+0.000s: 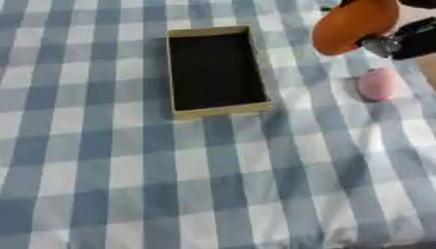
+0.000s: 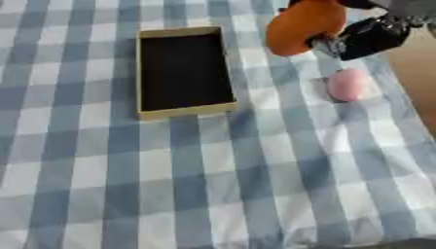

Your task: Pick up objects on the table and place them in the box.

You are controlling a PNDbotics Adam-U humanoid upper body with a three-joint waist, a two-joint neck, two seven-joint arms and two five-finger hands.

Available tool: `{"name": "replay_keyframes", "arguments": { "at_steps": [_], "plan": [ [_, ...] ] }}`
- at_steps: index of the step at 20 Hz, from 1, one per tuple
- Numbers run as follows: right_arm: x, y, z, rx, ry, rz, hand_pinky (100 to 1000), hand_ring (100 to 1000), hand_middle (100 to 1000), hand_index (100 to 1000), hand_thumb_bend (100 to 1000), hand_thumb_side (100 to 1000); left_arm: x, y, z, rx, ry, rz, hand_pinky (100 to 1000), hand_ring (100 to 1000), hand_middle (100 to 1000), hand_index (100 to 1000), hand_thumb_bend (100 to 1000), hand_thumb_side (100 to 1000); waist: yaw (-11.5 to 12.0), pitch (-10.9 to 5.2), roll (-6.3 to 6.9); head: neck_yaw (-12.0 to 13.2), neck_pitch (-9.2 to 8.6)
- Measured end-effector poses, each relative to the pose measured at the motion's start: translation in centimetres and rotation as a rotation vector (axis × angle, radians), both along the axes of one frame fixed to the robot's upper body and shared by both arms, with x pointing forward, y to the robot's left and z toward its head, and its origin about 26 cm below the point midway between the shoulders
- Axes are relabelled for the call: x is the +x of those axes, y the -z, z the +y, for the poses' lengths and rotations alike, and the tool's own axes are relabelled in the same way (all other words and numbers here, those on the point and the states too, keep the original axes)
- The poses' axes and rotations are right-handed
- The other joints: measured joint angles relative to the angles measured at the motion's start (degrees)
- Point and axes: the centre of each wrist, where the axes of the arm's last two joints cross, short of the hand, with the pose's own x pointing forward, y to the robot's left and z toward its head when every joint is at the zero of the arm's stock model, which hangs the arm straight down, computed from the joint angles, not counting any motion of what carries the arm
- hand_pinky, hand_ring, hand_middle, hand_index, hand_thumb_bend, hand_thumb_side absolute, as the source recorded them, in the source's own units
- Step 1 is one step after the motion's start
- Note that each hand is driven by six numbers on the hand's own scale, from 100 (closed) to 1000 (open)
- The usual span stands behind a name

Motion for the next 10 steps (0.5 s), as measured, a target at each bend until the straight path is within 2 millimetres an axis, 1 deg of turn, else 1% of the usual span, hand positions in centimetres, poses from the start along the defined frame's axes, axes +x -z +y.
{"name": "replay_keyframes", "arguments": {
  "at_steps": [4,5,6,8,10],
  "plan": [
    [0.5,-0.5,2.2,0.027,-0.026,0.019,203,522,555,662,100,100,0.0,-0.1,-0.1,0.002,0.007,-0.001,849,839,738,846,100,769,0.17,-0.03,0.13,-0.56,0.0],
    [0.7,-0.7,2.6,0.029,-0.03,0.023,183,512,551,672,100,100,0.0,-0.1,-0.1,0.003,0.007,0.0,849,839,739,846,100,770,0.07,-0.03,0.12,-0.55,0.0],
    [0.9,-1.0,2.9,0.03,-0.033,0.027,183,512,551,672,100,100,0.0,-0.1,-0.2,0.001,0.008,-0.001,849,839,739,846,100,770,0.17,-0.03,0.16,-0.71,0.0],
    [1.5,-1.4,3.6,0.043,-0.042,0.045,182,512,551,672,100,100,0.1,-0.1,-0.3,-0.003,0.014,-0.003,849,839,739,846,100,771,1.22,-0.01,0.31,-1.38,-0.01],
    [2.3,-1.7,4.4,0.061,-0.055,0.065,177,509,550,672,100,100,0.1,-0.3,-0.4,-0.003,0.02,-0.006,849,839,739,846,100,772,1.39,0.09,0.3,-1.88,-0.02]
  ]
}}
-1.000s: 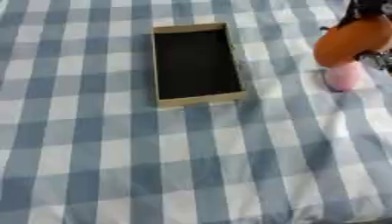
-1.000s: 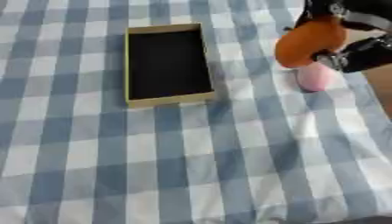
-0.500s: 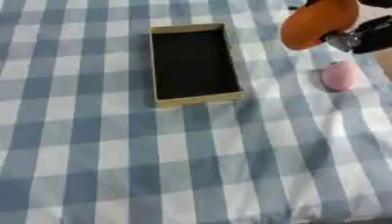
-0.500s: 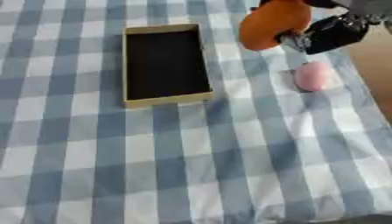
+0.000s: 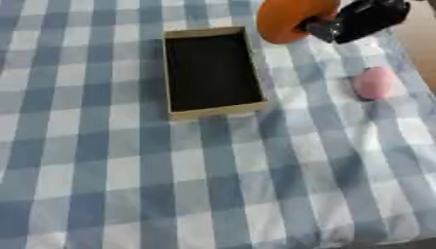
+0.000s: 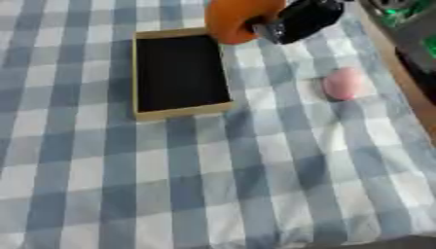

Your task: Pick up objects on the table and place them in the box.

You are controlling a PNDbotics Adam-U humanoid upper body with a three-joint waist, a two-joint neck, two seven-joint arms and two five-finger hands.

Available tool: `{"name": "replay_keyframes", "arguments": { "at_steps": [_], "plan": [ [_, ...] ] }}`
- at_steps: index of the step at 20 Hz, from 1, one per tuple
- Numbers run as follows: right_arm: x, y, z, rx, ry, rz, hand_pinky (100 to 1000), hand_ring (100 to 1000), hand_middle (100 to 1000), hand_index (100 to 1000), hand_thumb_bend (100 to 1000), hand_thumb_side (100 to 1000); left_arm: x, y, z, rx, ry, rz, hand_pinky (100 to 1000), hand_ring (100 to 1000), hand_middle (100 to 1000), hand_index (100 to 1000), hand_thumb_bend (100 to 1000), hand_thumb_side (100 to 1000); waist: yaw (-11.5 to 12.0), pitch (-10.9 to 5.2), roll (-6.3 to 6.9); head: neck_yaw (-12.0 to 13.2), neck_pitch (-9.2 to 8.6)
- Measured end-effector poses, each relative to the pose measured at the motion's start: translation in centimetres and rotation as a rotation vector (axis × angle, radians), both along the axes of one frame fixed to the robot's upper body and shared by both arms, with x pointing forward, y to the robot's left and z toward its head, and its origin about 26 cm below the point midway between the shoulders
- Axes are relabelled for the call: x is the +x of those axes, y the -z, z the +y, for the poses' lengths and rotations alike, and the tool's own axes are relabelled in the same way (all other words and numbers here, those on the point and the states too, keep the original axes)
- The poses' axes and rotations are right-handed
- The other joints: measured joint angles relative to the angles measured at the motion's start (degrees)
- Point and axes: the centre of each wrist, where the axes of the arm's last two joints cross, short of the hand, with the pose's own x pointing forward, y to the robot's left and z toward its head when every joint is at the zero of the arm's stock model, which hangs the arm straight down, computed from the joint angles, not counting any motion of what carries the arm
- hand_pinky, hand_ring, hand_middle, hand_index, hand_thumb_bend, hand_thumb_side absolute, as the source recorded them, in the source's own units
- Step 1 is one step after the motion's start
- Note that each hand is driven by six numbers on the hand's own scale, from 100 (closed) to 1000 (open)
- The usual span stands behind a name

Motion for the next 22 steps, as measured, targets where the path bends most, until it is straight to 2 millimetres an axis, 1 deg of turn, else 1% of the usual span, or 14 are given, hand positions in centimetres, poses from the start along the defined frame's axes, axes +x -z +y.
{"name": "replay_keyframes", "arguments": {
  "at_steps": [3,8,12,13,14,15,18,22],
  "plan": [
    [1.5,-0.3,1.3,0.024,-0.017,0.026,161,503,549,670,100,130,0.0,0.1,-0.1,-0.005,0.006,0.004,849,840,739,846,100,772,0.09,0.11,-0.05,-0.27,-0.03],
    [3.9,-1.0,4.2,0.045,-0.022,0.047,164,504,551,672,100,167,0.0,0.1,-0.2,-0.009,0.008,0.002,849,840,738,846,100,774,0.02,0.71,-0.13,-0.39,-0.16],
    [5.7,-1.4,6.9,0.043,-0.021,0.081,211,520,564,683,100,204,0.1,0.0,-0.2,-0.011,0.008,0.0,849,840,738,845,100,777,-0.19,1.16,-0.26,-0.23,-0.58],
    [6.1,-1.2,7.5,0.037,-0.018,0.098,218,522,566,684,100,208,0.0,0.0,-0.2,-0.012,0.008,-0.001,848,840,738,845,100,777,-0.19,1.21,-0.26,-0.21,-0.59],
    [6.6,-0.8,7.8,0.03,-0.014,0.116,227,526,568,686,100,153,0.0,0.0,-0.2,-0.013,0.007,-0.001,848,840,738,845,100,778,-0.19,1.26,-0.28,-0.21,-0.59],
    [7.1,-0.4,8.1,0.021,-0.009,0.133,234,527,570,687,100,219,0.0,0.0,-0.1,-0.016,0.006,-0.002,848,840,738,845,100,778,-0.18,1.36,-0.28,-0.21,-0.59],
    [8.7,1.0,8.4,-0.005,0.011,0.18,252,532,574,691,100,229,0.1,0.1,-0.2,-0.023,0.008,-0.003,848,841,737,845,100,779,-0.1,1.52,-0.38,-0.21,-0.59],
    [10.7,2.7,7.9,-0.022,0.037,0.218,261,532,574,691,100,250,0.1,0.1,-0.2,-0.025,0.007,-0.004,848,841,737,845,100,776,0.01,1.77,-0.41,-0.2,-0.58]
  ]
}}
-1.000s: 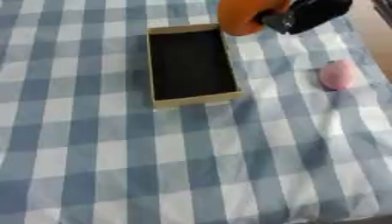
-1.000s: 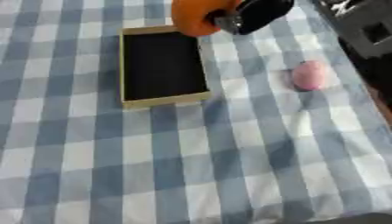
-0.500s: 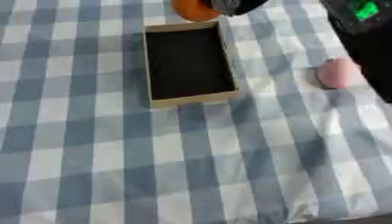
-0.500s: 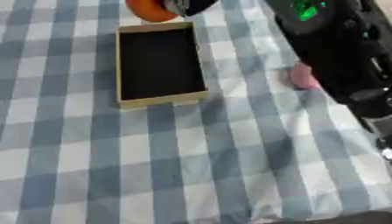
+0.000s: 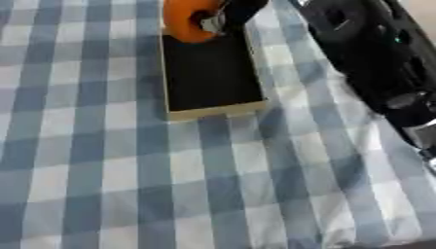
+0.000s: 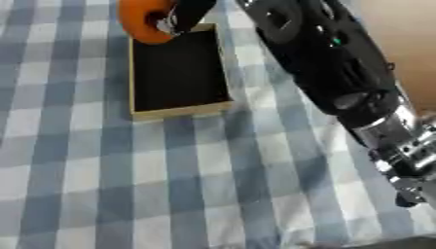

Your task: Pick up objects on the table and place them in the box.

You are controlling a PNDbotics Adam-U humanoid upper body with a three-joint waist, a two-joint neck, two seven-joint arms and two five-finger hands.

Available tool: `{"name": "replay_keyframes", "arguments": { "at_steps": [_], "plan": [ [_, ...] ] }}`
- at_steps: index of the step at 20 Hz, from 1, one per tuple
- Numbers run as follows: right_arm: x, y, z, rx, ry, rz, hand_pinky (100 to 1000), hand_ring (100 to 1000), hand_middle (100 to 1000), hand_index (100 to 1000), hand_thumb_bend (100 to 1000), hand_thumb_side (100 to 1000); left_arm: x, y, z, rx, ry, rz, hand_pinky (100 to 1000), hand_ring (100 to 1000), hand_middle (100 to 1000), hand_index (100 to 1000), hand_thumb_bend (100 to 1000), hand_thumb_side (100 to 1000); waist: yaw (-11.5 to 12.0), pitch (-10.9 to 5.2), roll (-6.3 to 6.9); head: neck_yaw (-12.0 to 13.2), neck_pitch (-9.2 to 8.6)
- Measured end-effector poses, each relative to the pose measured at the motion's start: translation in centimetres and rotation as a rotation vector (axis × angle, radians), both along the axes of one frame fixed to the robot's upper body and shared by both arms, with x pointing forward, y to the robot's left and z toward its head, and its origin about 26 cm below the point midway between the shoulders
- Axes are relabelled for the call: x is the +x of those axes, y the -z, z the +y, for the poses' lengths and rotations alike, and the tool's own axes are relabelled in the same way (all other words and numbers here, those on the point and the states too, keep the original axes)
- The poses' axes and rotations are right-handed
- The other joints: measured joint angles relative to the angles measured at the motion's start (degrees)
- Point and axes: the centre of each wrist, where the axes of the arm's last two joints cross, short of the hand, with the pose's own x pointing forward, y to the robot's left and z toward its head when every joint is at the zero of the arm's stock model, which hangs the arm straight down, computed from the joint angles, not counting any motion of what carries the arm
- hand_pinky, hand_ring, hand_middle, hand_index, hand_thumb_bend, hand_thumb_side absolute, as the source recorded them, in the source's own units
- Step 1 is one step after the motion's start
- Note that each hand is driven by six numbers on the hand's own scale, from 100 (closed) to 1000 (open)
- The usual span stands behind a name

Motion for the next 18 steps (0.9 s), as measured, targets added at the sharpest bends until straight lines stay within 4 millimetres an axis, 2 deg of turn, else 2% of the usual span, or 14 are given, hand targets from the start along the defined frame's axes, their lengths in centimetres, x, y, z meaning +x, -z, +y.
{"name": "replay_keyframes", "arguments": {
  "at_steps": [6,9,14,15,18],
  "plan": [
    [2.3,2.1,-1.3,-0.005,0.014,0.038,262,532,574,691,100,252,0.0,0.0,0.0,-0.001,0.0,0.0,849,841,737,845,100,776,0.02,0.04,0.06,0.07,0.02],
    [2.9,2.8,-1.7,-0.005,0.013,0.045,284,538,580,695,100,313,0.0,0.0,0.0,-0.002,0.0,0.0,849,841,738,845,100,777,-0.03,0.12,0.21,0.08,0.04],
    [3.7,3.7,-2.3,-0.017,0.009,0.073,290,540,582,697,100,319,0.0,0.1,-0.1,-0.008,0.002,0.001,849,841,738,845,100,777,-0.11,0.4,0.56,0.04,0.07],
    [3.8,3.8,-2.5,-0.02,0.01,0.075,439,644,687,775,236,408,0.0,0.1,-0.1,-0.008,0.002,0.001,849,842,738,845,100,776,-0.11,0.4,0.54,0.04,0.07],
    [4.0,4.0,-2.7,-0.039,0.0,0.084,540,748,770,854,390,415,0.0,0.1,-0.1,-0.008,0.002,0.001,849,842,738,845,100,776,-0.17,0.41,0.56,-0.08,0.13]
  ]
}}
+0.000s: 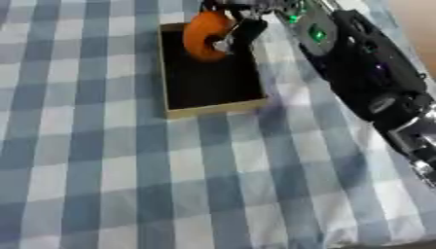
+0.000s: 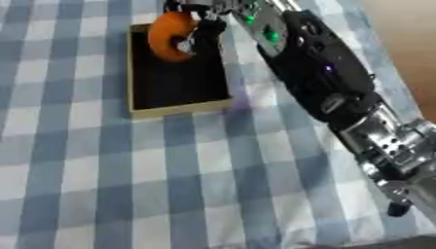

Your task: Pick up objects on the table and place them in the box.

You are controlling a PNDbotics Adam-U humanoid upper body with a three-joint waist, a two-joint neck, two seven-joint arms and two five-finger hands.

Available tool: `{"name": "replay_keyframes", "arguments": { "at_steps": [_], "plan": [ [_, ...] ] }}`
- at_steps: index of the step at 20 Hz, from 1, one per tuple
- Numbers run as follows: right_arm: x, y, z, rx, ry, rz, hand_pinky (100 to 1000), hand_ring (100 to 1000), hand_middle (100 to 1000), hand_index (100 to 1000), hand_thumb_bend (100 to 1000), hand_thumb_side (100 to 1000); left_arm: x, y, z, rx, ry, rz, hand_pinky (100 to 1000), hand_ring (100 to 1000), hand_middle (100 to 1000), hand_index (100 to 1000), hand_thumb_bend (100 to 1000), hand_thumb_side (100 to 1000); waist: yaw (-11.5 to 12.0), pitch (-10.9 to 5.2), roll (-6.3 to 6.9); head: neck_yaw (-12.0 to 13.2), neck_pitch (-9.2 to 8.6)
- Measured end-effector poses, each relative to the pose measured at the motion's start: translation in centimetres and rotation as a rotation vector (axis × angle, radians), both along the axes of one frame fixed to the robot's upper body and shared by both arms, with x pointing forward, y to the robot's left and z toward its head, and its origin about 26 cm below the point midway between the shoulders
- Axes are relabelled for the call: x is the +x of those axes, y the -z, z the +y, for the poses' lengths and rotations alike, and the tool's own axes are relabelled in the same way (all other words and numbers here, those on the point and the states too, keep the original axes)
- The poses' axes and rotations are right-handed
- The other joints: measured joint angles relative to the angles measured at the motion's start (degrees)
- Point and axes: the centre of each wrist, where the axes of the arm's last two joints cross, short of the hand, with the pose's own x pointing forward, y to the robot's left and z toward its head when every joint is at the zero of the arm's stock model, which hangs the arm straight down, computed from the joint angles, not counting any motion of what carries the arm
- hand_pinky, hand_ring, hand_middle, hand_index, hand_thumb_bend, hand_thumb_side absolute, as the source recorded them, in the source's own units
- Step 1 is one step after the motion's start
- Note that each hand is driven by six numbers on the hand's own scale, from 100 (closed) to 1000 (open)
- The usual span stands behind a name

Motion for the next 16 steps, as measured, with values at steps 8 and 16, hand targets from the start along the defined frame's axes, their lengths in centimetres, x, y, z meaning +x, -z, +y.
{"name": "replay_keyframes", "arguments": {
  "at_steps": [8,16],
  "plan": [
    [0.16,-0.25,-0.55,-0.082,-0.003,-0.007,666,855,820,918,620,321,0.0,0.02,0.01,-0.002,-0.002,0.001,849,842,738,845,100,774,-0.36,0.0,0.0,-0.13,0.44],
    [-0.01,-0.74,-0.61,-0.094,-0.006,-0.017,643,846,810,916,631,309,-0.02,0.12,0.05,-0.002,-0.003,0.004,849,842,738,845,100,761,-0.67,0.0,0.13,-0.04,0.45]
  ]
}}
